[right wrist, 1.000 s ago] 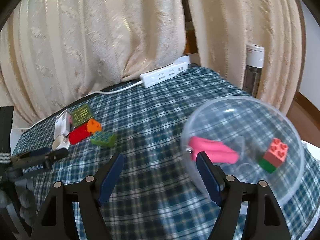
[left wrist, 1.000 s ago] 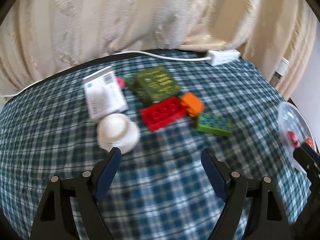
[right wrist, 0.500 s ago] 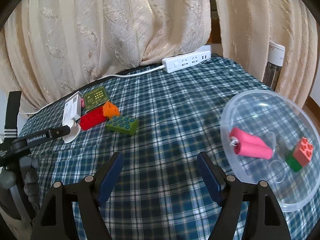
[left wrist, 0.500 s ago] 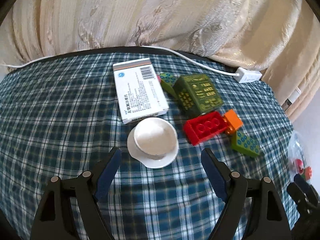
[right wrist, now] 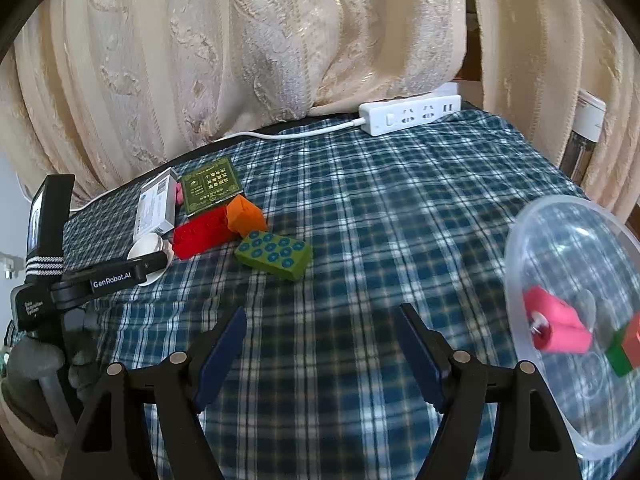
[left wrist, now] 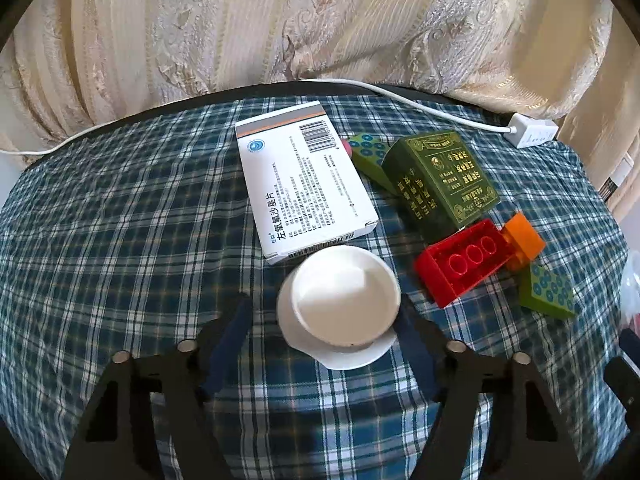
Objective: Organize objects
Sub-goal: 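Grasp the white cup with left while right grasps the green dotted duplo plate, then carry the green dotted plate into the bowl with right while left holds the cup, then open the right gripper to release the plate and withdraw it, then lower the white cup into the bowl and open the left gripper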
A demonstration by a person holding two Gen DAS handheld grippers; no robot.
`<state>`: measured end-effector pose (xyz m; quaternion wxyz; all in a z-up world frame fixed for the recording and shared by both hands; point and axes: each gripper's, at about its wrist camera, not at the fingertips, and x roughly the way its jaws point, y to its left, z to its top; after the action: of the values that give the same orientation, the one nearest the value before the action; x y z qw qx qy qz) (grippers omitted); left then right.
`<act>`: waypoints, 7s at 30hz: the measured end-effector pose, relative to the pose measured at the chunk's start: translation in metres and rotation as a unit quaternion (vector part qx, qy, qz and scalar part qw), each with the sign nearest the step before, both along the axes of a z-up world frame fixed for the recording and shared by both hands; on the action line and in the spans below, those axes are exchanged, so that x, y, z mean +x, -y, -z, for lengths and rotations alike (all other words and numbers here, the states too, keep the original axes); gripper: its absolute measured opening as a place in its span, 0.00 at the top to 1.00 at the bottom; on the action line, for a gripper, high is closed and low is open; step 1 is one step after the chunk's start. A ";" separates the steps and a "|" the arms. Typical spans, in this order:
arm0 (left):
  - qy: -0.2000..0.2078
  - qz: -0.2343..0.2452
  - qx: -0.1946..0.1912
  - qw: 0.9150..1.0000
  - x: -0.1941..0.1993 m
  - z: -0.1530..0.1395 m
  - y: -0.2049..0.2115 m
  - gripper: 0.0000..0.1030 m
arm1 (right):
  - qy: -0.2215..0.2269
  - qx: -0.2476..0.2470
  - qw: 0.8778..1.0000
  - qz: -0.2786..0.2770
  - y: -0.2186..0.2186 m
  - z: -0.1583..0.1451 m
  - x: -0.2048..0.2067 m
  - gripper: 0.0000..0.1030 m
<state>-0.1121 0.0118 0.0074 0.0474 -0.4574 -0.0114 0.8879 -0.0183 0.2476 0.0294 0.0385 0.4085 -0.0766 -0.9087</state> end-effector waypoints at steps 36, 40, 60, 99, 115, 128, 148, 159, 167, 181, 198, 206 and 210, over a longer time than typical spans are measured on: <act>-0.006 0.011 0.015 1.000 0.026 -0.013 -0.004 0.50 | 0.040 0.072 0.996 -0.015 0.050 0.030 -0.085 0.16; -0.006 0.014 0.013 1.000 0.026 -0.013 -0.004 0.50 | 0.030 0.086 0.996 -0.014 0.050 0.029 -0.083 0.33; -0.017 0.046 0.010 0.999 0.036 -0.019 -0.017 0.50 | 0.015 0.056 0.998 -0.009 0.036 0.020 -0.032 0.33; -0.043 0.144 0.010 0.989 0.091 -0.037 -0.079 0.50 | -0.070 0.032 0.990 0.116 -0.076 -0.038 0.087 0.33; -0.035 0.177 0.024 0.983 0.110 -0.042 -0.115 0.50 | -0.044 0.014 0.986 0.159 -0.136 -0.011 0.088 0.33; -0.024 0.182 0.024 0.983 0.107 -0.036 -0.121 0.50 | -0.023 0.001 0.989 0.149 -0.138 -0.003 0.060 0.33; -0.024 0.183 0.027 0.983 0.107 -0.033 -0.120 0.50 | -0.013 0.005 0.983 0.185 -0.156 -0.011 0.014 0.33; -0.024 0.191 0.028 0.981 0.113 -0.035 -0.127 0.50 | 0.006 -0.031 0.973 0.227 -0.191 -0.015 -0.001 0.33; -0.023 0.192 0.027 0.981 0.113 -0.036 -0.128 0.50 | -0.002 -0.067 0.967 0.244 -0.206 -0.016 0.005 0.28; -0.029 0.224 0.005 0.974 0.126 -0.041 -0.165 0.50 | -0.073 -0.020 0.967 0.241 -0.202 -0.039 0.062 0.27; -0.043 0.303 -0.010 0.952 0.145 -0.059 -0.254 0.50 | -0.138 -0.009 0.956 0.257 -0.222 -0.048 0.134 0.27; -0.052 0.323 -0.018 0.945 0.146 -0.063 -0.290 0.50 | -0.136 -0.014 0.954 0.268 -0.236 -0.038 0.150 0.27; -0.051 0.328 -0.019 0.943 0.142 -0.062 -0.303 0.50 | -0.133 -0.022 0.954 0.269 -0.239 -0.032 0.153 0.27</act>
<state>0.0301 0.3148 0.0695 0.3274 -0.3905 0.1588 0.8457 0.1350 0.4862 0.0614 -0.1882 0.2474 -0.1978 -0.9297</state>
